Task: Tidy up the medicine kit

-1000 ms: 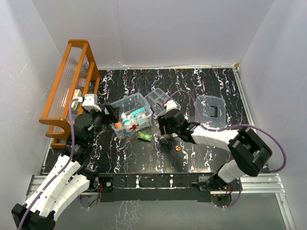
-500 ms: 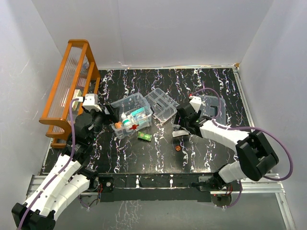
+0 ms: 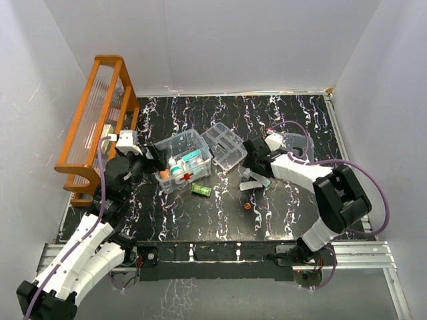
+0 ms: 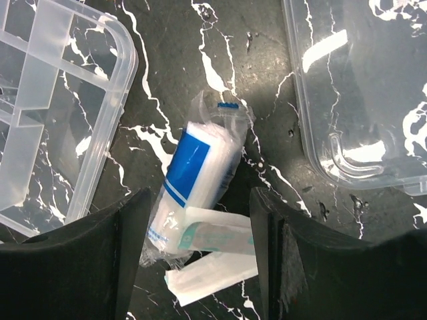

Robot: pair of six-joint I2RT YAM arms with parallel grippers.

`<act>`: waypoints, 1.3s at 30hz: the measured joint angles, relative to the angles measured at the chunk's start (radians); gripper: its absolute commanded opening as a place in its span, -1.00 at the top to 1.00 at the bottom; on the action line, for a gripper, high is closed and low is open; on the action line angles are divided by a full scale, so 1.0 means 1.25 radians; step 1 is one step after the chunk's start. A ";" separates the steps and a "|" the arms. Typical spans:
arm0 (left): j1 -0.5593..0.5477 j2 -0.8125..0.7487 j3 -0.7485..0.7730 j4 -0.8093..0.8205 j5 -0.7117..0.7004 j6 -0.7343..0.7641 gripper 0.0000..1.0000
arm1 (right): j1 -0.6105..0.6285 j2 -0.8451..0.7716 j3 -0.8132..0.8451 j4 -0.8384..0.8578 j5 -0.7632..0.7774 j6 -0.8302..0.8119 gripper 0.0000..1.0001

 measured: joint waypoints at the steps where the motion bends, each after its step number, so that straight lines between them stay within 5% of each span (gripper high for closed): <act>1: 0.000 0.001 0.000 0.000 0.000 0.000 -0.55 | -0.001 0.009 0.007 0.000 -0.001 0.000 -0.17; 14: 0.000 0.012 0.000 0.002 0.006 -0.003 -0.57 | -0.003 0.026 0.022 -0.013 -0.002 -0.004 -0.17; 19: 0.000 0.025 0.000 0.012 0.032 -0.007 -0.96 | -0.005 0.021 0.027 -0.022 -0.003 -0.008 -0.17; 21: 0.000 0.037 0.001 0.016 0.046 -0.016 -0.97 | -0.006 0.012 0.028 -0.028 -0.010 -0.025 -0.17; 27: 0.000 0.075 0.022 -0.003 0.047 -0.038 -0.97 | 0.017 -0.031 0.030 0.013 -0.107 -0.175 -0.21; 39: 0.000 0.121 0.128 -0.027 0.034 -0.072 -0.97 | 0.283 -0.051 -0.033 0.182 -0.292 -0.509 -0.29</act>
